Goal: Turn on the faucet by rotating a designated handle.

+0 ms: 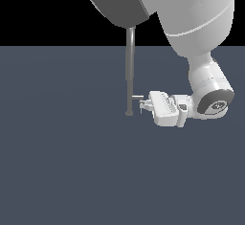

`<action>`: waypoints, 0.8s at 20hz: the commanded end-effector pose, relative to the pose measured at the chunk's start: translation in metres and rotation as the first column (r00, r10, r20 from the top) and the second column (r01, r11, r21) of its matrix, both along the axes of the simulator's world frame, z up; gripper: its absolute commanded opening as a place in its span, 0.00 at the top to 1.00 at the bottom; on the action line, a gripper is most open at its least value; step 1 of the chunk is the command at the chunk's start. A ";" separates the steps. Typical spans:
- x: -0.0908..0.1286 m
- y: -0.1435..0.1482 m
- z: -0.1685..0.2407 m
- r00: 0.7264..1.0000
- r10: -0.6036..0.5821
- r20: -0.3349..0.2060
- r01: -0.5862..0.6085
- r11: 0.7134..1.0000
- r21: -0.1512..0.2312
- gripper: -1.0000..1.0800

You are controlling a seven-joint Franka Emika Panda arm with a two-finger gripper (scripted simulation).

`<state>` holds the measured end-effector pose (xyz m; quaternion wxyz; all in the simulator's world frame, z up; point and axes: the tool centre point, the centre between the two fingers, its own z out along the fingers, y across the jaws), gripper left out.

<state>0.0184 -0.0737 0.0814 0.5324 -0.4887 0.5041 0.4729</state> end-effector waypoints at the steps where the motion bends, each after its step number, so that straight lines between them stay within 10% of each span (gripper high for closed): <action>1: -0.005 0.001 -0.031 0.999 -0.009 -0.039 0.009 1.000 -0.011 1.00; 16: 0.020 -0.001 -0.041 0.999 -0.008 -0.033 0.007 1.000 -0.009 1.00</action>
